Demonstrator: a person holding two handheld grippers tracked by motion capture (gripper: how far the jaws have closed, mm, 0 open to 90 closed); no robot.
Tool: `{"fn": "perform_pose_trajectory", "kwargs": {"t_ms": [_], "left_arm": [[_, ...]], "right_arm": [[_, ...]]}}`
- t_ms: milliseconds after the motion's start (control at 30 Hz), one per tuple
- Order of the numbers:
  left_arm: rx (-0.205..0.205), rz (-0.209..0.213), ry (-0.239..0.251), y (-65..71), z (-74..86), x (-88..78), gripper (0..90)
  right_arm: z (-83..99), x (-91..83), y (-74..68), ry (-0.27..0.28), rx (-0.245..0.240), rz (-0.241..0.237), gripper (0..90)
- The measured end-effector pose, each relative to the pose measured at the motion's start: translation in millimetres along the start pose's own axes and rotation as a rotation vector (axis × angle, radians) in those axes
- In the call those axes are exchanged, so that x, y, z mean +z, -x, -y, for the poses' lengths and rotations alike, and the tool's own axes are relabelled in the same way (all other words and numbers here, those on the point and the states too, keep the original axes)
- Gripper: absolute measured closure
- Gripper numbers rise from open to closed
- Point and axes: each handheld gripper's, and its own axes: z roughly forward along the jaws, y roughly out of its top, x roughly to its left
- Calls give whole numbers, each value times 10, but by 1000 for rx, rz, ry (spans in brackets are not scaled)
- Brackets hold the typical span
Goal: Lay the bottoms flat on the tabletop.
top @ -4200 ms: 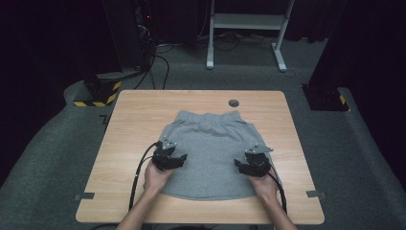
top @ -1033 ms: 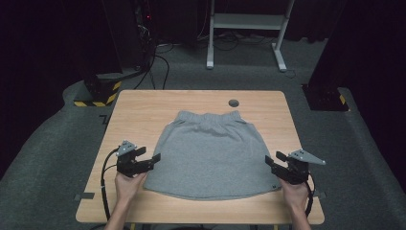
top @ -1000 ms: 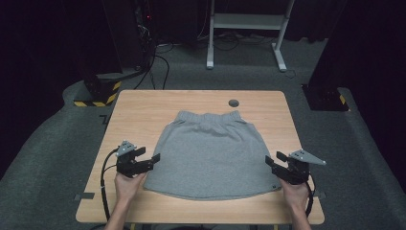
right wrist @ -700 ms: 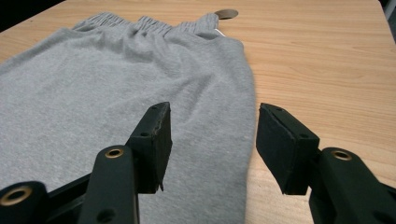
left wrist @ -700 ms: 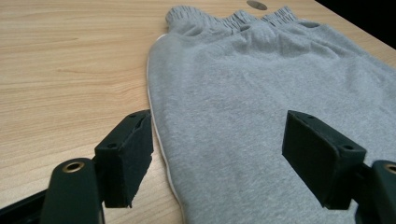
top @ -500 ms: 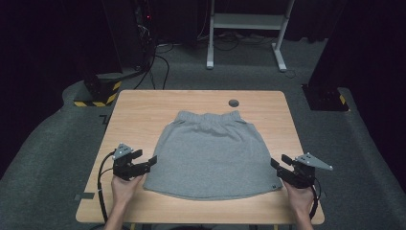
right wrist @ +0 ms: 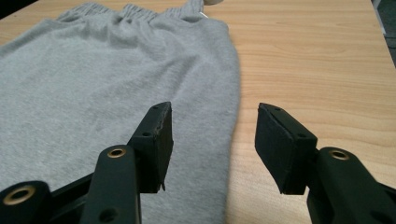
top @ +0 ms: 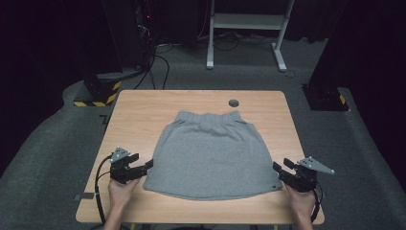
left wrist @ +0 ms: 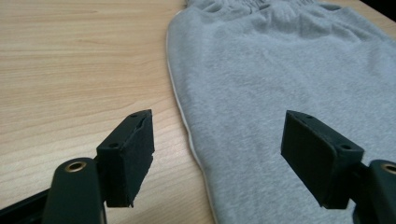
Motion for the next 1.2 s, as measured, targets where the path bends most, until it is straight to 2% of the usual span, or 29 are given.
{"fn": "perform_pose_trajectory", "kwargs": {"t_ms": [133,600,933,1200], "left_arm": [[-3,-25,-9,-22,33,6,269],[-17,-76,-40,-100,118,33,283],[-10,-108,-56,-143,144,85,285],[-5,-142,-77,-179,154,134,286]], "right_arm": [[38,10,23,-9,5,12,468],[125,46,111,-41,9,60,476],[166,89,185,-69,27,95,481],[195,131,236,-97,21,131,483]]}}
